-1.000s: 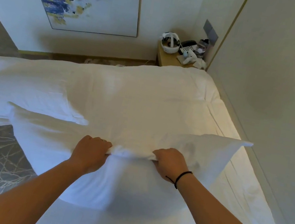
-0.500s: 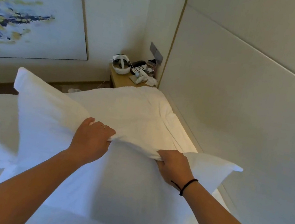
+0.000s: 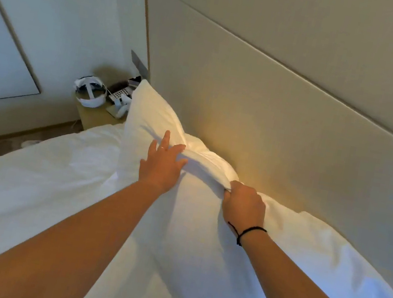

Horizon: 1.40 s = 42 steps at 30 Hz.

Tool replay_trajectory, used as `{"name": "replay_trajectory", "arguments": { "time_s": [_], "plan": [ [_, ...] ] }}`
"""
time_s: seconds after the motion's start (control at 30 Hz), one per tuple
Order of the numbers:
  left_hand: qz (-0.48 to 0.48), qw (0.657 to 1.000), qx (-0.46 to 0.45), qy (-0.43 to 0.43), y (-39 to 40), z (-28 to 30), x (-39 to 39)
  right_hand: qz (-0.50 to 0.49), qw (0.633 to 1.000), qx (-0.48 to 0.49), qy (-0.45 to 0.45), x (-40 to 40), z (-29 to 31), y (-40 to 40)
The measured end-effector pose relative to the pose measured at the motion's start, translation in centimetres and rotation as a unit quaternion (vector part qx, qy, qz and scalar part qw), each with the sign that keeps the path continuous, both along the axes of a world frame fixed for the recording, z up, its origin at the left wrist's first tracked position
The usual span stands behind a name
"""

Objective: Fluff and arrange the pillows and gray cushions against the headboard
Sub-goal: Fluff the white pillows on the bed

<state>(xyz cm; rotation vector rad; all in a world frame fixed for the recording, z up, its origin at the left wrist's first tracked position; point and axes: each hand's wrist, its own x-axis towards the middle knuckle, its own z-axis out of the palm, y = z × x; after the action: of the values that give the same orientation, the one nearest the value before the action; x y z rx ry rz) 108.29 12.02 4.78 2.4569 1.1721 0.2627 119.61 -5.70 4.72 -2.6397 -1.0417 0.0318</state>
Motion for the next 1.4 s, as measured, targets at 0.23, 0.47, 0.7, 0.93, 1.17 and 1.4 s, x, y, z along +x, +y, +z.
{"name": "replay_trajectory", "arguments": {
  "time_s": [0.23, 0.47, 0.7, 0.93, 1.17, 1.4],
  "plan": [
    [0.091, 0.965, -0.244, 0.038, -7.4, -13.8, 5.7, 0.018, 0.994, -0.106, -0.010, 2.4, -8.0, 0.0],
    [0.085, 0.958, -0.272, 0.028, -6.1, -13.6, 6.7, 0.057, 0.997, -0.042, -0.003, 2.3, -7.8, 0.7],
    [0.034, 0.965, -0.256, -0.051, -4.1, -11.9, -1.3, 0.121, 0.992, 0.001, -0.042, -2.5, -6.7, 2.8],
    [0.221, 0.951, -0.204, -0.068, -2.7, -11.2, -23.6, 0.278, 0.958, -0.003, 0.068, -17.8, -7.1, 7.9],
    [0.377, 0.902, -0.181, -0.103, -3.0, -13.6, -53.1, 0.432, 0.889, -0.074, 0.132, -44.1, -10.8, 12.0],
    [0.488, 0.847, -0.181, -0.109, -5.3, -16.6, -79.7, 0.466, 0.844, -0.194, 0.180, -69.1, -15.0, 14.1]
  ]
}}
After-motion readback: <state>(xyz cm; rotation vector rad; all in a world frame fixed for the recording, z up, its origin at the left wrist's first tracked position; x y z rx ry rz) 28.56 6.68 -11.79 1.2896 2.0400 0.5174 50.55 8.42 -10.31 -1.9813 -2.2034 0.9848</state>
